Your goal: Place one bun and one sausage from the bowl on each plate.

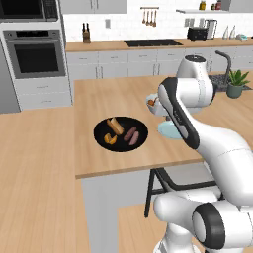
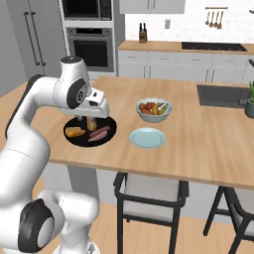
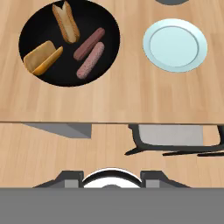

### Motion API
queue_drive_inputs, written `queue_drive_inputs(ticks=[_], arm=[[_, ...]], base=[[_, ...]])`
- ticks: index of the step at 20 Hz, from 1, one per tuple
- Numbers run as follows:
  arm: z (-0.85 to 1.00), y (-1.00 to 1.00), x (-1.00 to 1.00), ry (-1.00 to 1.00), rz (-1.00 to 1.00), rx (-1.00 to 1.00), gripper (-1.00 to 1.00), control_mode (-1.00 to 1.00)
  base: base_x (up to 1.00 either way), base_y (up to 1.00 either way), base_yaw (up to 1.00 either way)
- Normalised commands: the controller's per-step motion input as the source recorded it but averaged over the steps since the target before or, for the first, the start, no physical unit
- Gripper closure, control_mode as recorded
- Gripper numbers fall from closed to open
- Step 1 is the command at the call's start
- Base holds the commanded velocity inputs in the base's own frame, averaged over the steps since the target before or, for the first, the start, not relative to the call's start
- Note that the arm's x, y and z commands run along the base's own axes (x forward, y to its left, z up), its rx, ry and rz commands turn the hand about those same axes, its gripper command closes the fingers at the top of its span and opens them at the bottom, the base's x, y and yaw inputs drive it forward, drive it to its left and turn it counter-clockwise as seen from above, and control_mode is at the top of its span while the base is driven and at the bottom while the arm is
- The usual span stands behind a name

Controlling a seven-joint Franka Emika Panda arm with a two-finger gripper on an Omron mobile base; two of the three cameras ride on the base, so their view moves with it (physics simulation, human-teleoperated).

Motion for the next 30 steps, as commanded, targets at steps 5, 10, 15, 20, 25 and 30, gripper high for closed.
queue_drive_inputs(ticks=[5, 10, 15, 20, 25, 30], arm=[[0.00, 0.20, -0.15, 0.00, 0.00, 0.00, -1.00, -1.00], [0.00, 0.96, 0.11, 0.00, 0.13, 0.00, -1.00, -1.00], [0.00, 0.51, 0.50, 0.00, 0.18, 0.01, -1.00, -1.00], [-0.24, 0.02, 0.56, 0.00, 0.17, 0.02, -1.00, -1.00], [-0.49, 0.06, 0.60, 0.00, 0.16, 0.00, -1.00, -1.00], [-0.53, 0.17, 0.58, 0.00, 0.13, -0.01, -1.00, -1.00]], base=[[0.00, 0.00, 0.00], [0.00, 0.00, 0.00], [0.00, 0.00, 0.00], [0.00, 0.00, 0.00], [0.00, 0.00, 0.00], [0.00, 0.00, 0.00]])
